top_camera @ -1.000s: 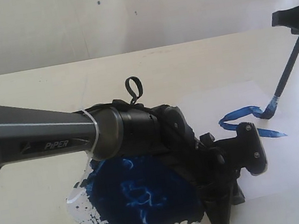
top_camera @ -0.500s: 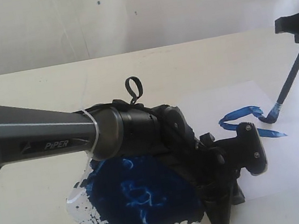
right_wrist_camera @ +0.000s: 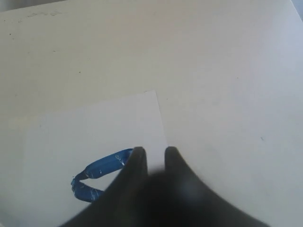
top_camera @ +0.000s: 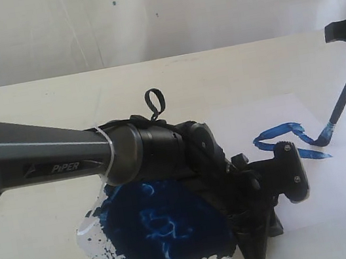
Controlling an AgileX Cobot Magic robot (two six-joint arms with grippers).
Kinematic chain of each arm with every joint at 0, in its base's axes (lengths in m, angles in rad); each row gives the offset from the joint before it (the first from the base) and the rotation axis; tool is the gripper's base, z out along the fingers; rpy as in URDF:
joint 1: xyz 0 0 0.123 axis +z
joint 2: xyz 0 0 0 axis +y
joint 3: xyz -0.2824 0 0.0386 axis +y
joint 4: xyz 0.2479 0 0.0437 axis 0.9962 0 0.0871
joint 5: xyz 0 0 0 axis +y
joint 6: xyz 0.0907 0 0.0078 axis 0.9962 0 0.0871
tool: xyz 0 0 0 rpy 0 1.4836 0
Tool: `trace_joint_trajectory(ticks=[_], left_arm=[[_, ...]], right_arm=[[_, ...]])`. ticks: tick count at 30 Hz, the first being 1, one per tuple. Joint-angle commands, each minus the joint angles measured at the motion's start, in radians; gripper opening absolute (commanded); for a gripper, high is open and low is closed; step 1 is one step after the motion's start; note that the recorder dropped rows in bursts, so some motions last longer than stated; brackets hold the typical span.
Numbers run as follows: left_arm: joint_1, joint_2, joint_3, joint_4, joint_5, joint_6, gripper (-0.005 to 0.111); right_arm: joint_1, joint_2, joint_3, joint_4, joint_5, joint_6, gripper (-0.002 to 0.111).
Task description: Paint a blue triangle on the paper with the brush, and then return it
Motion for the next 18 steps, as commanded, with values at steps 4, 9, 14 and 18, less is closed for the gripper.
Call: trace_joint_trajectory(ticks=[4,9,14,18], left_arm=[[-0.004,-0.001,0.001,-0.009,0.023,-0.002,0.000],[-0.004,-0.001,0.001,-0.009,0.023,-0.002,0.000],[-0.004,-0.001,0.001,-0.009,0.023,-0.002,0.000],[-0.004,-0.001,0.001,-0.009,0.023,-0.002,0.000]], right_arm=[[-0.003,-0.021,0.003,-0.021,0.047,0.009,0.000],[-0.003,-0.027,0.003,-0.051,0.076,0.027,0.000],[-0.003,-0.036,0.003,-0.058,0.100,0.027,0.000],[-0.003,-0.051,0.003,-0.061,0.105,0.027,0.000]])
